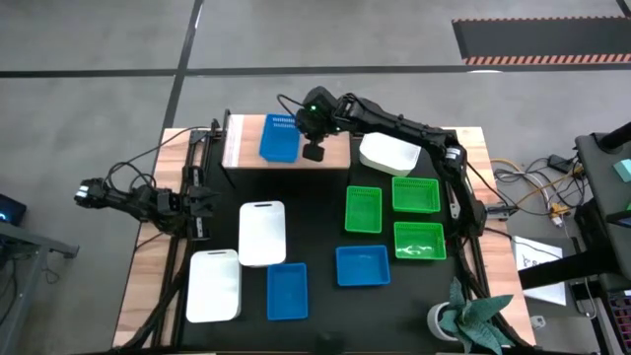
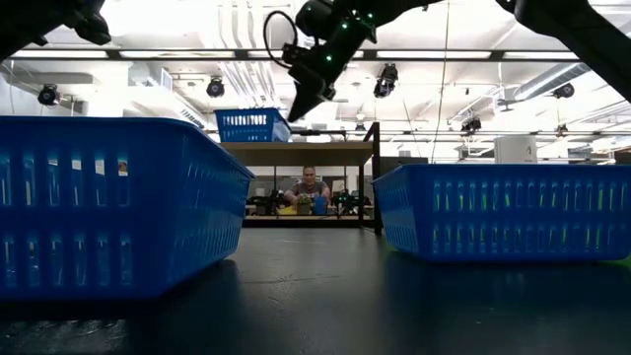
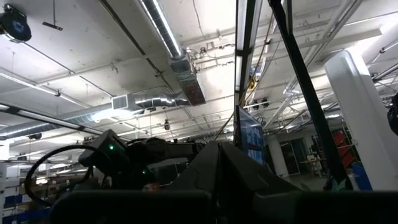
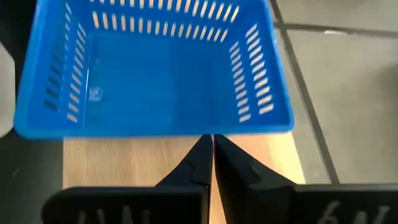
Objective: Stack baskets on shelf by color
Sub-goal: Put the top blue bin on the shelf
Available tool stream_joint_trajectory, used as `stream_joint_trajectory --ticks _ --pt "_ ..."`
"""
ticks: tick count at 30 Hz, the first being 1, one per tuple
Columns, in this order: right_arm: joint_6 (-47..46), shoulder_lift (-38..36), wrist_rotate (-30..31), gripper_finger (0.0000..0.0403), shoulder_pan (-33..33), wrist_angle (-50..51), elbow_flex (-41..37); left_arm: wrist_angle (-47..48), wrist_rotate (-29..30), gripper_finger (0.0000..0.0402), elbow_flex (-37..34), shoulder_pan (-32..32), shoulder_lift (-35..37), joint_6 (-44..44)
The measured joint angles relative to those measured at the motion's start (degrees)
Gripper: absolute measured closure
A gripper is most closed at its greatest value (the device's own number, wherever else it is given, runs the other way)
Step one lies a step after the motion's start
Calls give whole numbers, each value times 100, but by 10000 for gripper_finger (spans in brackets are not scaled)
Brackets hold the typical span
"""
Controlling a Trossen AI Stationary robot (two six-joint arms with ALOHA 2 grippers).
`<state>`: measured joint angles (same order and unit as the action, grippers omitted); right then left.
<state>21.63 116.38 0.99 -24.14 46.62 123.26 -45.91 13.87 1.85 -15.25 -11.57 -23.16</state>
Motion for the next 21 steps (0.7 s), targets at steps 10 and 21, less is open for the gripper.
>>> stream_joint_trajectory --ticks 10,21 --pt "100 154 -257 394 65 -554 -277 -13 42 402 0 0 4 -26" --pt "32 365 -374 394 87 -1542 -280 -8 379 402 2 1 -2 -28"
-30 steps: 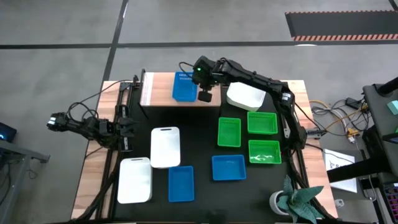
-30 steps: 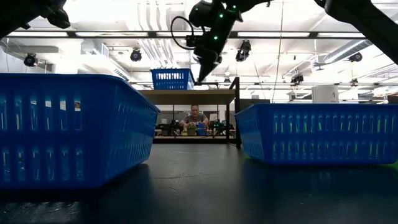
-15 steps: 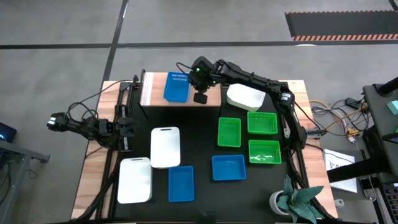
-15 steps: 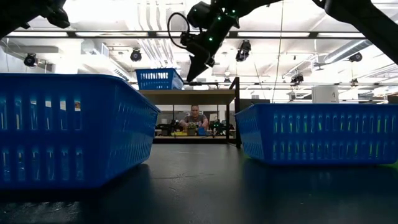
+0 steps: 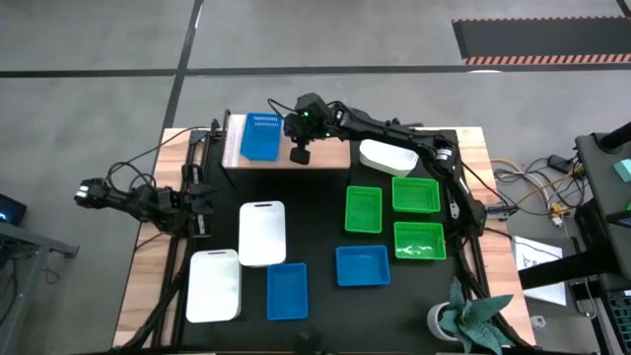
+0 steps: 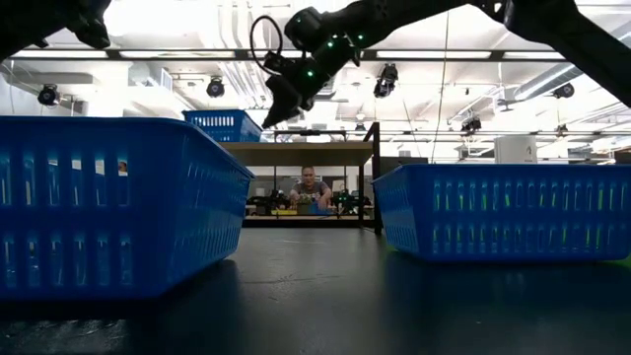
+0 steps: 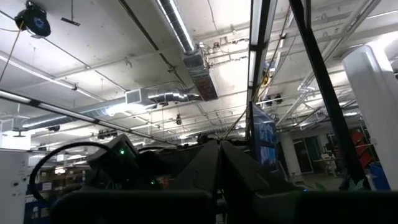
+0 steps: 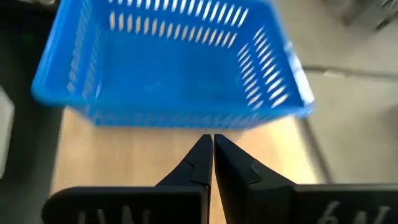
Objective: Stack baskets on shelf by color
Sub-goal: Put the top blue bin on the shelf
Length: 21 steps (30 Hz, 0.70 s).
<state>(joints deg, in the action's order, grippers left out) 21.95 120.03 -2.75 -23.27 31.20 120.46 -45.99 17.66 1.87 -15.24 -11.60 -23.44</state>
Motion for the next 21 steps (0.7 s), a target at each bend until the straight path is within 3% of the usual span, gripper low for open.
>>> stream_joint_trajectory --ticks 4,11,21 --pt "-93 3 -29 394 13 105 -87 -1 32 402 0 -1 0 2" --pt "-157 298 -203 394 24 -1029 -56 -1 84 402 0 -1 2 0" --pt "-202 387 -222 394 47 -944 26 -1 109 402 0 1 0 0"
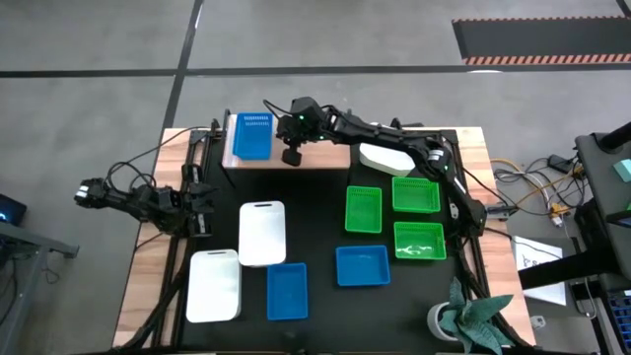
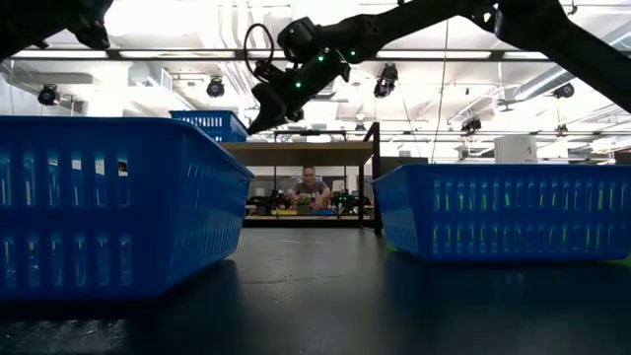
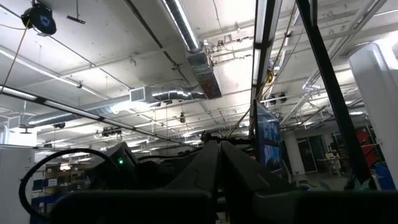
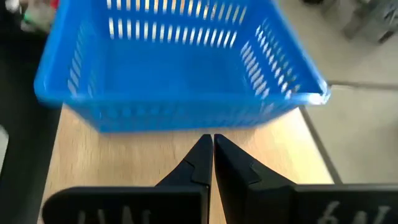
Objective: Stack baskets on shelf by color
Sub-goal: Put the top blue bin on the shelf, then put the bottom right white bin on the shelf
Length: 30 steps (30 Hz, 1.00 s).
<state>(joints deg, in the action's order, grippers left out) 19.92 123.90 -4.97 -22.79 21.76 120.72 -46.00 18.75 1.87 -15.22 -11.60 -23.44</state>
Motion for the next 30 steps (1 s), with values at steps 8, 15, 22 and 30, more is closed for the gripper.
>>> stream_joint_trajectory --ticks 8,15,22,30 --pt "-184 129 -254 394 58 -859 -30 -2 3 402 0 0 4 -105" --pt "-154 117 168 394 55 -629 -32 -2 6 402 0 0 0 -116" --pt "-100 -287 216 394 100 575 -32 2 8 402 0 -1 0 -106" --pt "12 -1074 676 394 640 2386 -257 15 34 402 43 -2 -278 707"
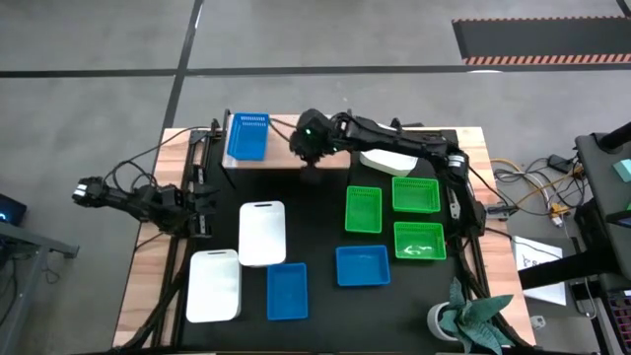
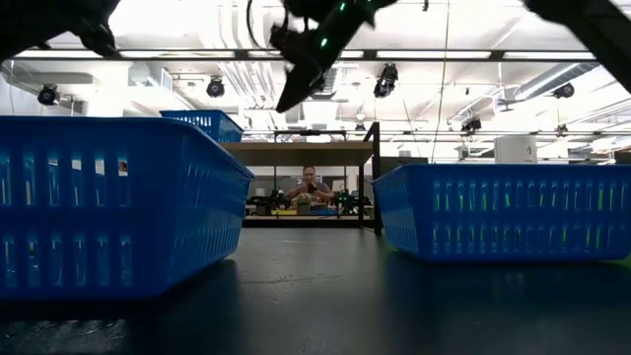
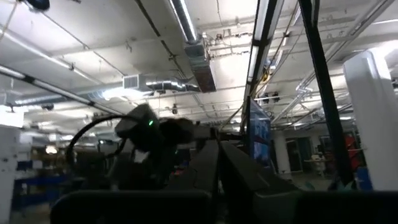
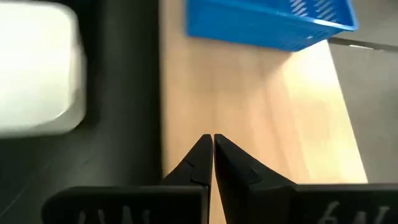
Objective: Stack baskets on shelf by color
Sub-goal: Put the bottom right white bin on the shelf
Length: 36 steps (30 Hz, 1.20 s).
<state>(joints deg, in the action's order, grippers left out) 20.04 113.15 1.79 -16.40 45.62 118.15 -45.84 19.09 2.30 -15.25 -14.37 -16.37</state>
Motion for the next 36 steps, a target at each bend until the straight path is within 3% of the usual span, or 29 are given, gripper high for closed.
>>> stream_joint_trajectory --ticks 9,13,17,20,24,27,30,36 --pt "-238 -1512 102 394 852 194 -1401 253 1452 402 657 2 -1497 1130" --pt "-401 -2335 111 394 1185 -287 -2473 741 1646 402 1275 2 -2099 1312" --pt "-526 -3033 124 394 1500 -764 -3404 1764 2102 402 2195 10 -2752 1458" --pt "-596 -3474 122 394 1722 -1013 -3912 3128 2280 402 3036 93 -3190 1546" --pt "-705 -3957 124 394 1988 -1496 -4542 5284 2282 402 4268 127 -3701 2352" --pt "-703 -4277 124 394 2176 -1928 -5001 6787 1899 402 5002 125 -4133 3112" --pt "-702 -4578 123 394 2314 -2350 -5457 7704 1118 402 5607 125 -4508 3829" --pt "-687 -5124 123 394 2513 -3023 -6380 8454 -931 402 6090 -39 -5370 3915"
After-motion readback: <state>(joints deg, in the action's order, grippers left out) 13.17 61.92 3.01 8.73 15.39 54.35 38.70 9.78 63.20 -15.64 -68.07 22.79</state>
